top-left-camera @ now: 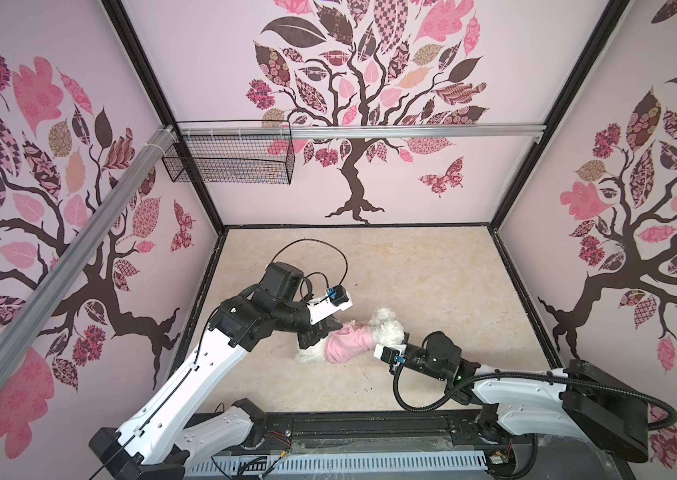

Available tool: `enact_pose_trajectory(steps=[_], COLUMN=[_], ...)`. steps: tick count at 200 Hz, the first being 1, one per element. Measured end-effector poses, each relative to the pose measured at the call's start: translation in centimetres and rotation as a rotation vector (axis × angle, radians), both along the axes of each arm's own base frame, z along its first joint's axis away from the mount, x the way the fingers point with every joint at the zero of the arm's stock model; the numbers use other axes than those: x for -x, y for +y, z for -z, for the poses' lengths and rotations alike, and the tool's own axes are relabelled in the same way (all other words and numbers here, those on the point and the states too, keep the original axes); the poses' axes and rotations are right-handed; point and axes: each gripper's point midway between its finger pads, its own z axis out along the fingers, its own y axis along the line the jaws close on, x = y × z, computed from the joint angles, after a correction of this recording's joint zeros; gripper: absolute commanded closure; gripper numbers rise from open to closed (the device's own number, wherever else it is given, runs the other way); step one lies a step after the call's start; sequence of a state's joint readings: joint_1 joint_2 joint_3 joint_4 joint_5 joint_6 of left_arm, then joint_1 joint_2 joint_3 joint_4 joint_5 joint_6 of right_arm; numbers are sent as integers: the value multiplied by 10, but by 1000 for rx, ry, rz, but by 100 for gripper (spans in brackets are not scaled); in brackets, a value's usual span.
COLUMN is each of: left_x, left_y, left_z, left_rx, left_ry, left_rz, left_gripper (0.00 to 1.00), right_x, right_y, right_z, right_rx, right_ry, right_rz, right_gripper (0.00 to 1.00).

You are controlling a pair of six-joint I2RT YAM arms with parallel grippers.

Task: Dress the teddy bear

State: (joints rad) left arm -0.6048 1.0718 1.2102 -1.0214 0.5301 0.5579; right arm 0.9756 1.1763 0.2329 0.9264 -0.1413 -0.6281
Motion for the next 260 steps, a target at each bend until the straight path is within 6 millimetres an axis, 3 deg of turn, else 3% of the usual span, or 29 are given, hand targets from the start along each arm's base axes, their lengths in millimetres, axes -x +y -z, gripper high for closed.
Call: enact_pose_trajectory(steps=[90, 141, 203, 247, 260], left_x=[-1, 7, -2, 5, 9], left_y=[-5, -15, -19, -27, -31], left_z=[32, 39, 49, 65, 73], left_rx=[-125, -144, -170, -153, -160], left_ry=[28, 33, 33, 68, 88], left_rz=[62, 120, 117, 150, 167], left_gripper=[97, 79, 64, 65, 70], right_x=[1, 1, 1, 1, 0], right_y=[-3, -3, -4, -3, -3], right_z=[6, 6, 7, 1, 1], right_rx=[35, 33, 26, -21, -32], right_ry=[-37, -37, -18, 19, 39], right_rz=[17, 18, 23, 28, 35], right_gripper=[92, 92, 92, 93, 94])
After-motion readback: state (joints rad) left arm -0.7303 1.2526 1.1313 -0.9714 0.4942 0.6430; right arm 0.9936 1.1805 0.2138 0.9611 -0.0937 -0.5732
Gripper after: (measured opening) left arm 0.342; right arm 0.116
